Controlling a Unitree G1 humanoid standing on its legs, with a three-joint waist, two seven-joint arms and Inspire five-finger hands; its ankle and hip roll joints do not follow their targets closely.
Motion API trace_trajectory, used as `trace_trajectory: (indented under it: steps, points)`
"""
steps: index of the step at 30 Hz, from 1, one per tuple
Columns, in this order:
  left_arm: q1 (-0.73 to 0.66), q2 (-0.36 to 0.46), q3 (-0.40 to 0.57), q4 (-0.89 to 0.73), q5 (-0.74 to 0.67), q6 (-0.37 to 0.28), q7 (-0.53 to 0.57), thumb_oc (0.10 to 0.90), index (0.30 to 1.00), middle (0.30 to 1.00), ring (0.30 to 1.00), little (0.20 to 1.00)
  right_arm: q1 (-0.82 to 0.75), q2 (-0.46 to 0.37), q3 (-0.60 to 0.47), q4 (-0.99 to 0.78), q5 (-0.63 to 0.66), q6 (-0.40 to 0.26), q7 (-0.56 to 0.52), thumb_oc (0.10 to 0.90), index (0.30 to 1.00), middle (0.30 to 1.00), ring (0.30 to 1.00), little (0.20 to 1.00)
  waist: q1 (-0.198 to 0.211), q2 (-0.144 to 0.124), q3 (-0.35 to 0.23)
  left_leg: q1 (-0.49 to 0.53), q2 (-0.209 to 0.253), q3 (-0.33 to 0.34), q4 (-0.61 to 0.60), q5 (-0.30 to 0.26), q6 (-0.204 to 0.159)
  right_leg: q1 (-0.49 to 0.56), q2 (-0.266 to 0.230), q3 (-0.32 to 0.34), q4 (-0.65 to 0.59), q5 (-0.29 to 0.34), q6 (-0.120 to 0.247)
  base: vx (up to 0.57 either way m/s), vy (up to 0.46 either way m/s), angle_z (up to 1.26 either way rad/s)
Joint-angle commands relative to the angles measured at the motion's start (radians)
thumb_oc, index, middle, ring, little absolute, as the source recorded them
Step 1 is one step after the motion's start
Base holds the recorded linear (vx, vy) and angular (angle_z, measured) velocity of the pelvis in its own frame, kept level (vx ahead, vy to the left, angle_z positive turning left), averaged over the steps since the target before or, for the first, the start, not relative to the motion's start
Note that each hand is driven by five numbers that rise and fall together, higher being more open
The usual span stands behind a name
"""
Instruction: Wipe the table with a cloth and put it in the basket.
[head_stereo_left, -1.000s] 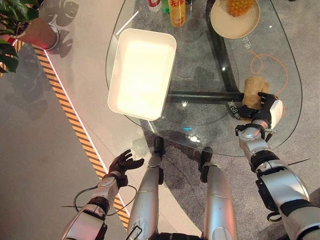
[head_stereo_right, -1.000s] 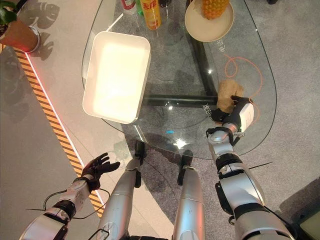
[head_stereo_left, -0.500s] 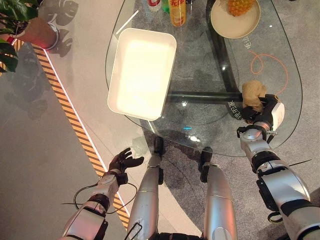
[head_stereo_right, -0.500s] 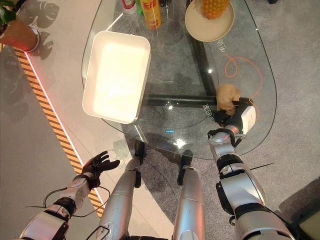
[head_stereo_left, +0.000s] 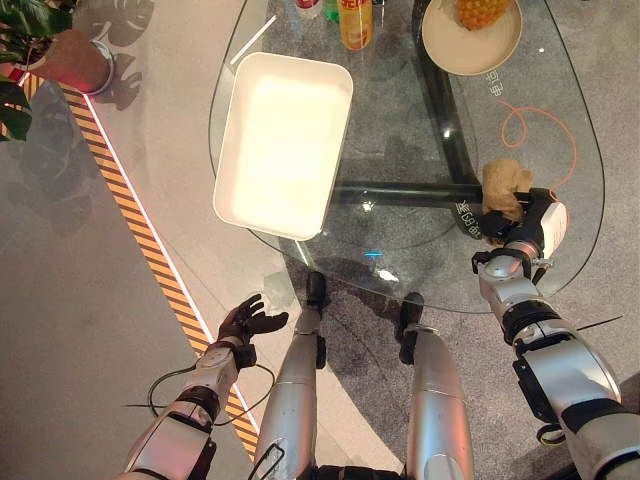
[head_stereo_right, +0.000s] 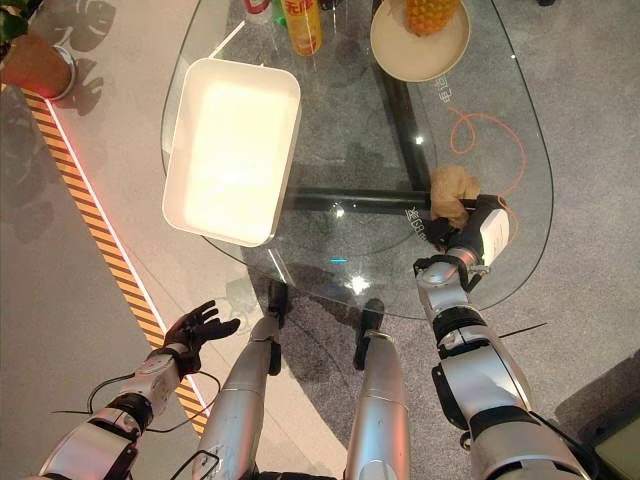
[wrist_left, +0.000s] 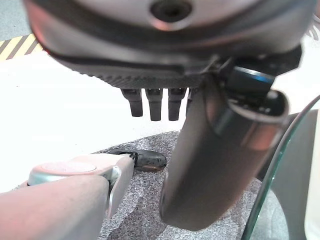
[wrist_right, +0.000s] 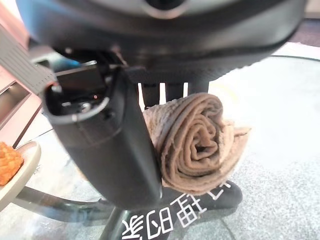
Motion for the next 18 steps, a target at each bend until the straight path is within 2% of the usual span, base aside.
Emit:
trace_trajectory:
  steps: [1, 8, 18]
  points:
    - [0.017, -0.007, -0.022, 0.008, -0.013, -0.02, 0.033, 0.8, 0.9, 0.9, 0.9, 0.9, -0.093, 0.006, 0.096, -0.157, -0.081, -0.053, 0.025, 0.1, 0.3, 0.3, 0.3, 0.2, 0.017, -0.009, -0.017, 0.012, -0.049, 0.05, 0.124, -0.156, 0.05, 0.038, 0.003, 0.008, -0.18, 0.134, 0.024, 0.01, 0.047, -0.03]
    - [0.032, -0.019, -0.013, 0.005, -0.014, -0.03, 0.026, 0.8, 0.9, 0.9, 0.9, 0.9, -0.101, 0.046, 0.169, -0.28, -0.093, 0.026, 0.046, 0.1, 0.3, 0.3, 0.3, 0.2, 0.022, -0.001, -0.017, 0.021, -0.053, 0.058, 0.11, -0.146, 0.049, 0.046, 0.002, 0.005, -0.186, 0.128, 0.013, 0.0, 0.041, 0.0]
    - [0.041, -0.038, -0.024, 0.001, -0.012, -0.039, 0.025, 0.8, 0.9, 0.9, 0.9, 0.9, -0.087, 0.087, 0.228, -0.293, -0.164, 0.065, 0.116, 0.1, 0.3, 0.3, 0.3, 0.2, 0.029, 0.003, -0.017, 0.026, -0.053, 0.063, 0.097, -0.135, 0.047, 0.056, -0.004, -0.003, -0.201, 0.133, 0.01, 0.0, 0.007, 0.0]
